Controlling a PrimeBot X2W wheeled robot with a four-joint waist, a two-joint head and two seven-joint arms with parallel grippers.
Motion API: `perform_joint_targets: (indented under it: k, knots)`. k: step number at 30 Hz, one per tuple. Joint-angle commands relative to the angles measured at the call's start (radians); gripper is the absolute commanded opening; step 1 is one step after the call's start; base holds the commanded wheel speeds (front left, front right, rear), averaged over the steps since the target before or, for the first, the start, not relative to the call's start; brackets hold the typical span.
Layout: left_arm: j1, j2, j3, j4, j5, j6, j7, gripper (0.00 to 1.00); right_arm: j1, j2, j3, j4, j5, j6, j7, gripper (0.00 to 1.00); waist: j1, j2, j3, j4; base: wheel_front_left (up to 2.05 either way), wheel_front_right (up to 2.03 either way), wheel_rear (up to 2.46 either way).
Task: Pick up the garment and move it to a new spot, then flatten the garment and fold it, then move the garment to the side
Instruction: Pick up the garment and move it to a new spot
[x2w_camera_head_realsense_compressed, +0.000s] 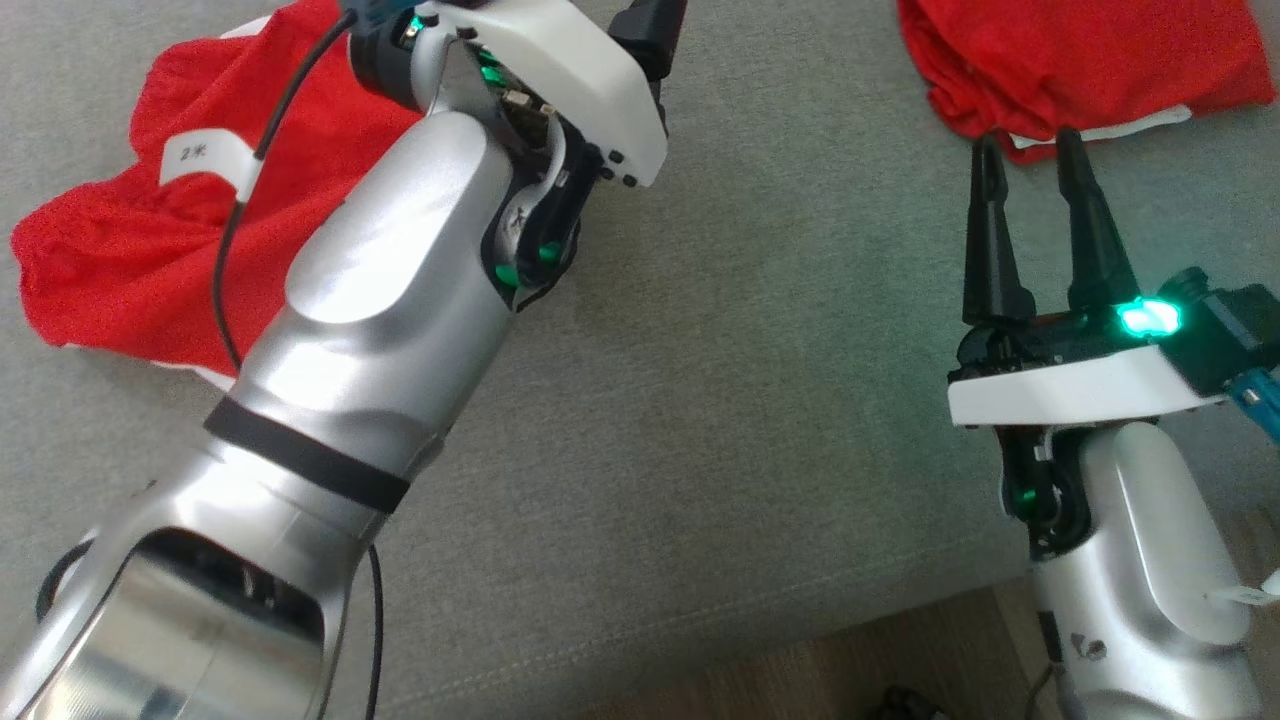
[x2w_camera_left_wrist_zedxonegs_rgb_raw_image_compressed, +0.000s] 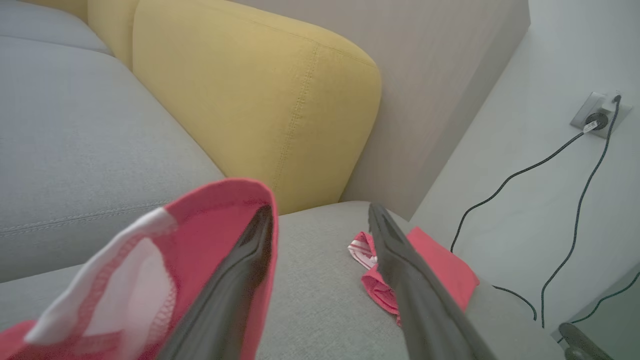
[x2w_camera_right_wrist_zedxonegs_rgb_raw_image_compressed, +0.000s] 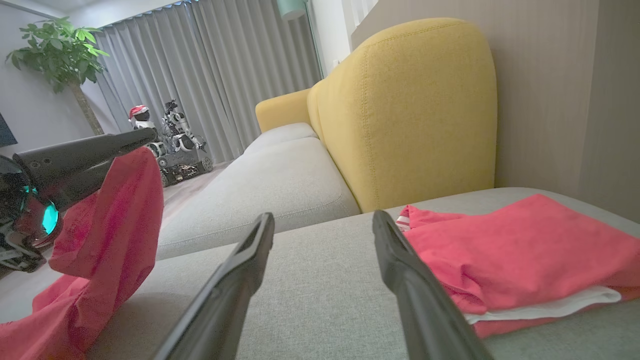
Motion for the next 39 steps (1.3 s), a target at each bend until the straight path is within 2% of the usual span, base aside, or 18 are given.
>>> perform_joint_targets:
  k: [1, 5, 6, 7, 9, 12, 21, 28, 34, 39]
  knots:
    - [-0.065, 0.020, 0.013, -0.016, -0.011, 0.004, -0.019, 1.00, -0.026, 0.007, 0.019, -0.026, 0.005, 0.007, -0.011, 1.00, 0.0000, 0.0000, 0.000, 0.008, 0.00, 0.00, 0.00]
    - [-0.082, 0.020, -0.021, 0.058, -0.034, -0.010, -0.027, 1.00, -0.020, 0.007, 0.001, -0.013, -0.004, 0.007, -0.016, 1.00, 0.0000, 0.0000, -0.015, 0.052, 0.00, 0.00, 0.00]
    - [-0.083, 0.020, -0.045, 0.091, -0.050, -0.036, -0.006, 1.00, -0.015, 0.007, -0.007, -0.008, -0.016, 0.007, -0.017, 1.00, 0.0000, 0.0000, -0.027, 0.084, 0.00, 0.00, 0.00]
    - [-0.083, 0.020, -0.045, 0.091, -0.050, -0.036, -0.006, 1.00, -0.015, 0.007, -0.007, -0.008, -0.016, 0.007, -0.017, 1.00, 0.0000, 0.0000, -0.027, 0.084, 0.00, 0.00, 0.00]
    - [-0.077, 0.020, -0.093, 0.127, -0.080, -0.077, 0.053, 1.00, -0.009, 0.007, -0.013, -0.001, -0.026, 0.007, -0.016, 1.00, 0.0000, 0.0000, -0.047, 0.127, 0.00, 0.00, 0.00]
    - [-0.060, 0.020, -0.138, 0.121, -0.139, -0.114, 0.123, 1.00, -0.009, 0.007, -0.017, 0.001, -0.031, 0.007, -0.013, 1.00, 0.0000, 0.0000, -0.061, 0.159, 0.00, 0.00, 0.00]
    - [-0.025, 0.023, -0.242, 0.144, -0.182, -0.152, 0.252, 1.00, 0.004, 0.007, -0.035, -0.009, -0.046, 0.007, 0.006, 1.00, 0.0000, 0.0000, -0.102, 0.240, 0.00, 0.00, 0.00]
    - [0.009, 0.063, -0.308, 0.108, -0.201, -0.172, 0.304, 1.00, 0.014, 0.007, -0.041, -0.022, -0.051, 0.007, 0.020, 1.00, 0.0000, 0.0000, -0.124, 0.273, 0.00, 0.00, 0.00]
    - [0.038, 0.137, -0.297, 0.062, -0.215, -0.173, 0.232, 1.00, 0.028, 0.007, -0.051, -0.031, -0.049, 0.007, 0.025, 1.00, 0.0000, 0.0000, -0.157, 0.290, 0.00, 0.00, 0.00]
    - [0.121, 0.231, -0.205, 0.002, -0.241, -0.121, 0.069, 1.00, 0.057, 0.007, -0.068, -0.049, -0.054, 0.007, 0.031, 1.00, 0.0000, 0.0000, -0.182, 0.314, 0.00, 0.00, 0.00]
